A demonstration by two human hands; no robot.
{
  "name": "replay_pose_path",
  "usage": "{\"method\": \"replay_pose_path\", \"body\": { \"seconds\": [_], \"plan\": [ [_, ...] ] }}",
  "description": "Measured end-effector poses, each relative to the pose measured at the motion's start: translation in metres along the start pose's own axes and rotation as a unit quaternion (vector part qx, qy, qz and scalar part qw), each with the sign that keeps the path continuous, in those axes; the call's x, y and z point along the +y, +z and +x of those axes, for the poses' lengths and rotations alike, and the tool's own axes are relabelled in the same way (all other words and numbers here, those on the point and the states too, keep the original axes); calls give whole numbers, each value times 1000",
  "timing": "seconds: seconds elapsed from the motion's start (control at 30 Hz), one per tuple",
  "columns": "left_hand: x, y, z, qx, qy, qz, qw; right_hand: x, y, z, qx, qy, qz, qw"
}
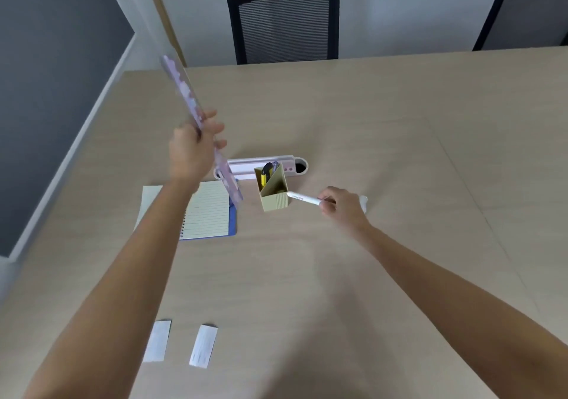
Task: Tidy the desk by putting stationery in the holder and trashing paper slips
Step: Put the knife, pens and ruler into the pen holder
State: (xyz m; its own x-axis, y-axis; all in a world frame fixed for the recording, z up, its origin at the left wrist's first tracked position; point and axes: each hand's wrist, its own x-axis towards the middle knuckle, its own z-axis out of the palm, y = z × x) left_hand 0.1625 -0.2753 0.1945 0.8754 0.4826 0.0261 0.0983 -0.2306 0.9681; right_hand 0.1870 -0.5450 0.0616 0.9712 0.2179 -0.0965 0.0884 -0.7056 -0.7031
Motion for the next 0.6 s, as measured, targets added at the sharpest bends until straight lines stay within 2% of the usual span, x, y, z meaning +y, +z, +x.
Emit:
{"method": "replay_pose_path", "body": {
  "seconds": [0.13,0.3,0.43,0.6],
  "plan": [
    [15,7,33,32,63,-40,997,-34,5,47,27,-55,6,998],
    [-30,40,59,-66,55,-54,995,-46,27,81,26,-111,-47,992],
    [-58,61,70,-127,28,-76,989,-45,48,94,25,-114,-64,991],
    [-89,74,73,-198,-1,19,980,-41,67,97,18,-122,-56,991]
  ]
}}
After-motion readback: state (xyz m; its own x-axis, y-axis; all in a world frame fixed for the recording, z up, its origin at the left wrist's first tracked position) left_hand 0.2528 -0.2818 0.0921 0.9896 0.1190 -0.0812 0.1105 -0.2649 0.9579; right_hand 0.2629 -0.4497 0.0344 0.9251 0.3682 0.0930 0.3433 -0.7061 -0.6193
